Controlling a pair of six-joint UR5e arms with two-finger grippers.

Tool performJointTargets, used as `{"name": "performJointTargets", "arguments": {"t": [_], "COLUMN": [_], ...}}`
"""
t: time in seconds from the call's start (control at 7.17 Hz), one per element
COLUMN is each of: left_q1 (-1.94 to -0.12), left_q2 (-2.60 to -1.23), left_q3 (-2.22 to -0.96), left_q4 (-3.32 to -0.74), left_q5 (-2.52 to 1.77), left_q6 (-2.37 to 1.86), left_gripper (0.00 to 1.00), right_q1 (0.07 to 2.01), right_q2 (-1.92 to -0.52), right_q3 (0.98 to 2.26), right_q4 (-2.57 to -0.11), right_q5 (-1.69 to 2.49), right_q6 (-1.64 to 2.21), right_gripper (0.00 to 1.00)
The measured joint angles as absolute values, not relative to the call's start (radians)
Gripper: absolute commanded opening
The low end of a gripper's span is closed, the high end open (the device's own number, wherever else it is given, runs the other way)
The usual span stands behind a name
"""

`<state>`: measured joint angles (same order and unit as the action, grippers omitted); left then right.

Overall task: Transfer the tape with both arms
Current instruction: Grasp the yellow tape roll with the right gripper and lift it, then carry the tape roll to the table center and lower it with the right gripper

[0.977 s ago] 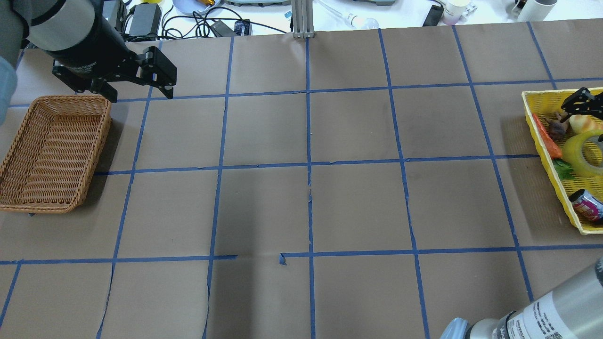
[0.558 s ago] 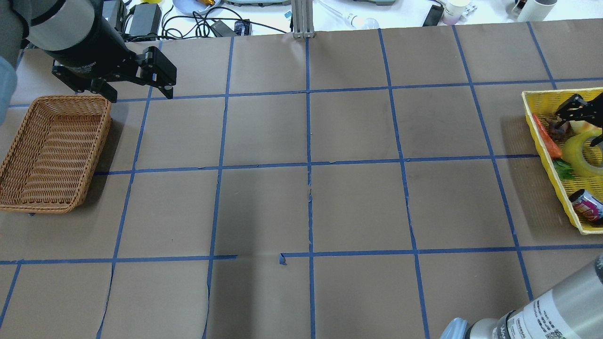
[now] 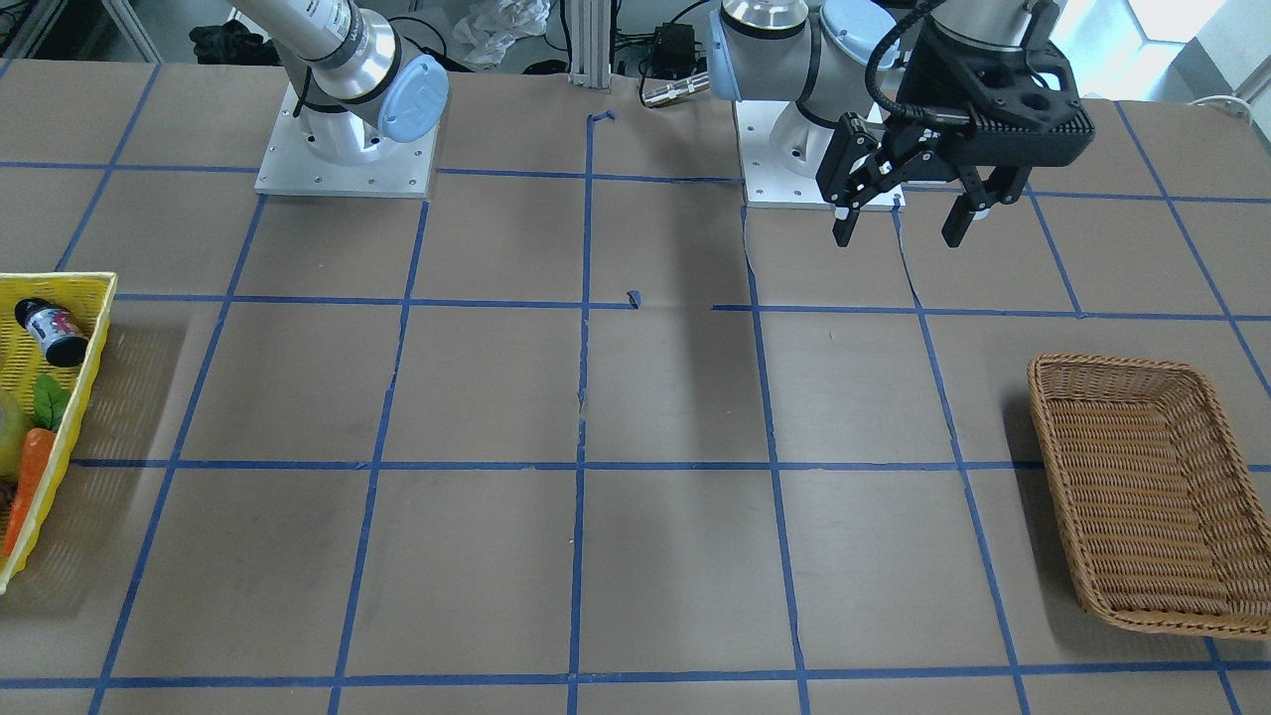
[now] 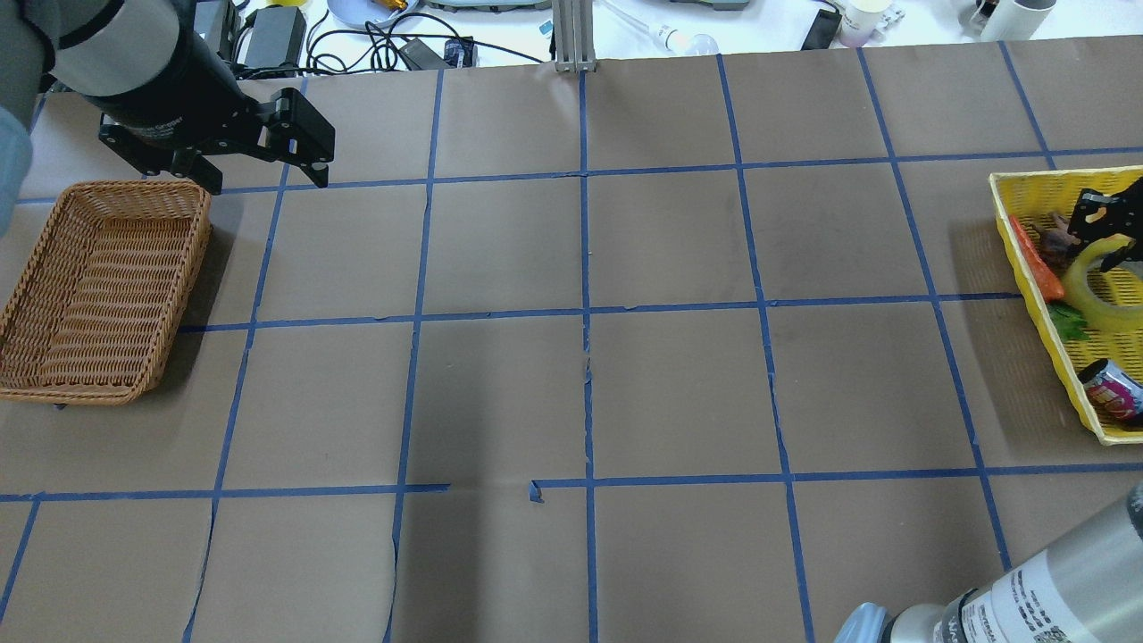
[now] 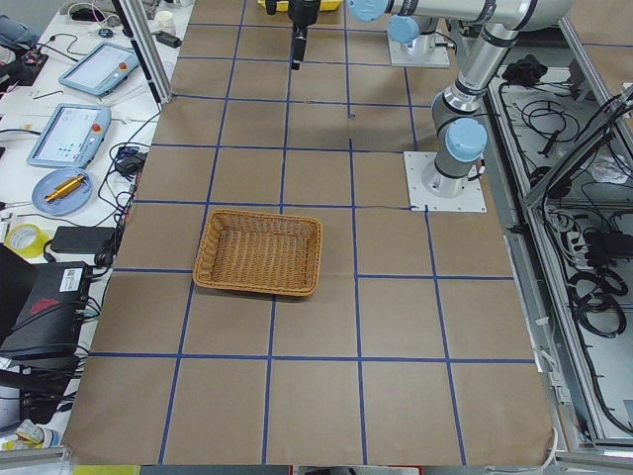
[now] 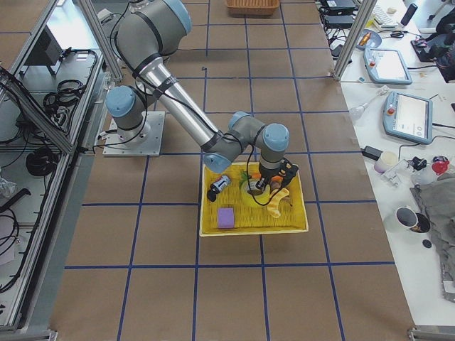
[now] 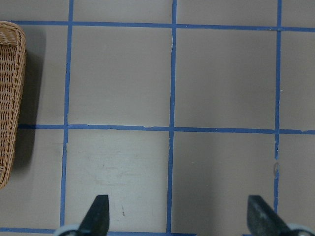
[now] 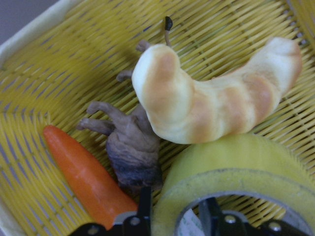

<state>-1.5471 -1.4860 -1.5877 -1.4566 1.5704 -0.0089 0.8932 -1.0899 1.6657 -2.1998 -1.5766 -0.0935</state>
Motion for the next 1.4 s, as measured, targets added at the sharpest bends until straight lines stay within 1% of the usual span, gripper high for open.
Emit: {"name": "performJointTargets", "arguments": {"t": [0.42, 0.7, 0.84, 1.12, 1.4], "left_q1": [-1.547, -1.547, -1.547, -1.547, -1.543], "left_q2": [-1.485, -1.485, -1.486, -1.486, -1.486], "left_q3": [-1.588, -1.588, -1.588, -1.588, -1.587], "left_q4": [-1.456, -1.457, -1.457, -1.456, -1.456], "left_q5": [1.571, 1.57, 1.57, 1.571, 1.572], "left_q6": [-0.009, -0.009, -0.009, -0.009, -0.004], "left_gripper": [1.0, 1.0, 1.0, 1.0, 1.0], "right_q1": [0.942, 1.058, 1.145, 1.384, 1.574], "right_q2": [-1.165, -1.279, -1.326, -1.348, -1.28], "right_q3": [1.66, 1.656, 1.655, 1.651, 1.596], "right_q4": [-2.153, -2.054, -1.991, -1.936, -1.935], "right_q5": [-1.63, -1.701, -1.702, -1.631, -1.427], "right_q6": [-0.108, -0.068, 0.017, 0.366, 0.769], "right_gripper": [0.0, 0.0, 0.0, 0.0, 0.0]}}
